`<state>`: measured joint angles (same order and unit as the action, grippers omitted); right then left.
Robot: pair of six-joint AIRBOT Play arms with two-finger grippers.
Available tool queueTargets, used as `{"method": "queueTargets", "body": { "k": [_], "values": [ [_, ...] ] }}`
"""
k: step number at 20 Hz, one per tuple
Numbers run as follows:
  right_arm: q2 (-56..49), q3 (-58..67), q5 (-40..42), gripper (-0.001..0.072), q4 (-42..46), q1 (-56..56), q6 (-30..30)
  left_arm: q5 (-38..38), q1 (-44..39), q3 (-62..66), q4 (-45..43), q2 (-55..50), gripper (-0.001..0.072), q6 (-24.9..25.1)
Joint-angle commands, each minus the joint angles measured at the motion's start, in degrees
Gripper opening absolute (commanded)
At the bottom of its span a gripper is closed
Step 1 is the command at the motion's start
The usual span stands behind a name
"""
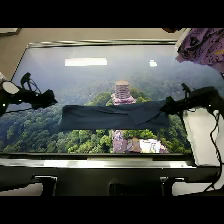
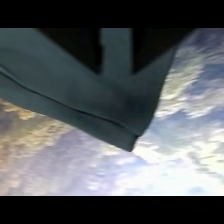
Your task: Fold the clothes and pants, and hang the long-sleeved shirts on hangers.
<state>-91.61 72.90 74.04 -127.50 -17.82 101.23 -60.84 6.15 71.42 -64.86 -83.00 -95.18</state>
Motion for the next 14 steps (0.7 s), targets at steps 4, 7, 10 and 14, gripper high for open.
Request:
{"method": "queueTargets", "body": {
  "k": [4, 7, 10, 14],
  "values": [
    [9.84, 8.79, 4.74, 0.0024, 13.16, 0.24, -13.88, 10.19, -18.84, 0.07, 19.15, -8.70, 0.0013, -0.04],
    [11.39, 13.46, 9.03, 0.0024, 14.27, 0.24, -15.45, 17.27, -29.27, 1.70, 27.91, -13.92, 0.0013, -0.02],
    [12.98, 16.11, 11.19, 0.0024, 14.80, 0.24, -16.52, 20.24, -38.38, 9.55, 33.38, -21.38, 0.0013, -0.04],
    [16.11, 16.96, 11.52, 0.0024, 15.06, 0.24, -16.70, 21.31, -46.71, 25.03, 38.60, -33.18, 0.0013, -2.47]
  ]
}}
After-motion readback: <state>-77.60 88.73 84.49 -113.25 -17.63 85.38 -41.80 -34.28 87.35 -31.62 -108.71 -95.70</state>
